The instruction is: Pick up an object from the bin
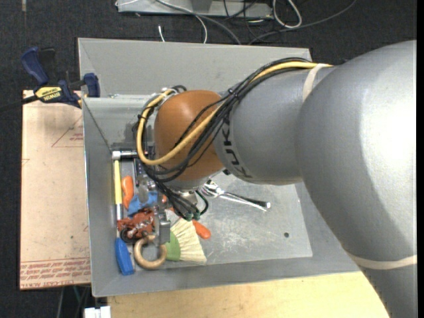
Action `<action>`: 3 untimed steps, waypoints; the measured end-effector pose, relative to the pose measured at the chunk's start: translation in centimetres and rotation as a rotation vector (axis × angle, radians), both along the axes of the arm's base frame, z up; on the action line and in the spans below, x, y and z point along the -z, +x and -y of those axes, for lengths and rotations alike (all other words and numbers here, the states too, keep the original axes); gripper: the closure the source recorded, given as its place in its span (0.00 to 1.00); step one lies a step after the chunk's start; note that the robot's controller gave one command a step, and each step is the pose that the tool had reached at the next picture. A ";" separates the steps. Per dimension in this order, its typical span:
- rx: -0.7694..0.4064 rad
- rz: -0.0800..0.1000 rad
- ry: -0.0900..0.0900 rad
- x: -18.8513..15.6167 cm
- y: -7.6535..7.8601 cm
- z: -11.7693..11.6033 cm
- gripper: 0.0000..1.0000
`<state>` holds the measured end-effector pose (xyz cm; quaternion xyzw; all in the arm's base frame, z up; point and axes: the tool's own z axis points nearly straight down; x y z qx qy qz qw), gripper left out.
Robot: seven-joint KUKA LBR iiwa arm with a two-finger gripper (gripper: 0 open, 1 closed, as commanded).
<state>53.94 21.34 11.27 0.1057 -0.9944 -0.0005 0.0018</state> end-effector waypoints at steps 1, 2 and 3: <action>-0.178 0.009 0.005 -0.4 0.5 -2.3 0.00; -0.033 0.007 0.006 3.1 0.8 0.0 0.00; -0.266 0.014 0.009 3.7 -0.3 0.0 1.00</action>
Offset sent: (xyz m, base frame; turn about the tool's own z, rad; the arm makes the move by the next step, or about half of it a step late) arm 0.0092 -0.0089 -0.0427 0.0092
